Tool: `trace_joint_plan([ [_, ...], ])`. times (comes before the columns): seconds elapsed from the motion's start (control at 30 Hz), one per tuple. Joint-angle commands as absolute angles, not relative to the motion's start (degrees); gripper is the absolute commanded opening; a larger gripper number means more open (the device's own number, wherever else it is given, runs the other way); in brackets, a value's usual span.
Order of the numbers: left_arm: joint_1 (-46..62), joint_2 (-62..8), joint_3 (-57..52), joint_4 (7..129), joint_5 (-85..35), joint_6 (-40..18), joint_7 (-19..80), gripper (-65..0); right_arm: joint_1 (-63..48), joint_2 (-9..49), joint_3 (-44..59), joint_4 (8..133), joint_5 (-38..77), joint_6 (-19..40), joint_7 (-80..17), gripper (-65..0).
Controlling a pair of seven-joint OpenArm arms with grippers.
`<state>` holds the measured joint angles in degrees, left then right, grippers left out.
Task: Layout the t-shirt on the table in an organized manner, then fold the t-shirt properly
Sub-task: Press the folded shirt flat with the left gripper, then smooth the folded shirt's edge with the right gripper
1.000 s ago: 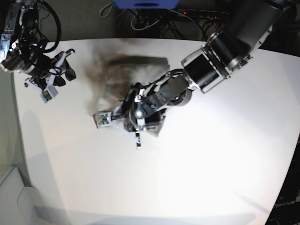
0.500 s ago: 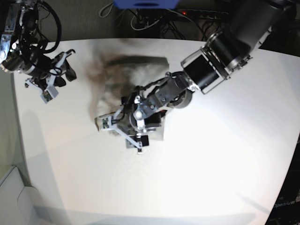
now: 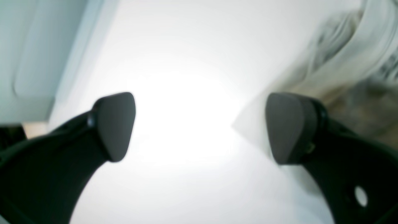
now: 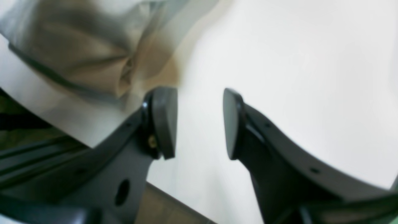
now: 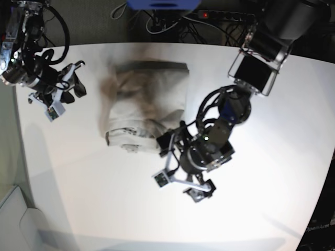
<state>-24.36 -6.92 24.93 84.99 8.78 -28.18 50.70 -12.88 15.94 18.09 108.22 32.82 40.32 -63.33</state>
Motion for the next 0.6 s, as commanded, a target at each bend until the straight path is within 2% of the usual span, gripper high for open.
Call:
trace_joint_plan([
  [0.0,-25.2,-7.7,22.4,87.3,9.2,-27.8,51.7,0.0,-11.5,15.7,17.5,109.2,34.1,40.0,-62.1,-39.9],
  [0.1,-21.8,-10.4,15.0,90.9,9.1,-28.4,56.0,0.0,-9.5,13.9,16.4,109.2,34.1,40.0,-62.1,-40.2],
  [0.17,-18.6,-12.3,9.1,94.4,8.9,-28.4,58.0,0.0,-7.4,12.0,15.8,109.2,34.1,40.0,-62.1,-42.7],
  [0.27,-12.3,-14.1,-0.1,100.5,9.0,-28.4,61.1,0.0,-4.3,8.5,14.8,109.2,34.0,40.0,-62.1,-53.5],
  [0.3,-10.5,-14.5,-2.6,102.3,9.0,-28.4,61.7,-2.1,-3.3,7.7,14.5,109.1,33.9,40.0,-62.1,-57.3],
  [0.4,-5.5,-15.2,-9.7,107.6,9.0,-28.4,64.0,-18.5,-1.4,5.4,13.1,108.7,33.8,40.0,-62.1,-65.0],
  [0.5,-0.7,-15.1,-15.6,111.9,9.0,-28.4,65.9,-38.7,-1.5,4.5,10.7,108.7,33.8,40.0,-62.1,-65.0],
  [0.57,1.3,-15.1,-18.0,113.1,8.7,-28.4,66.1,-48.1,-2.4,4.4,8.7,108.6,33.8,40.0,-61.8,-65.0],
])
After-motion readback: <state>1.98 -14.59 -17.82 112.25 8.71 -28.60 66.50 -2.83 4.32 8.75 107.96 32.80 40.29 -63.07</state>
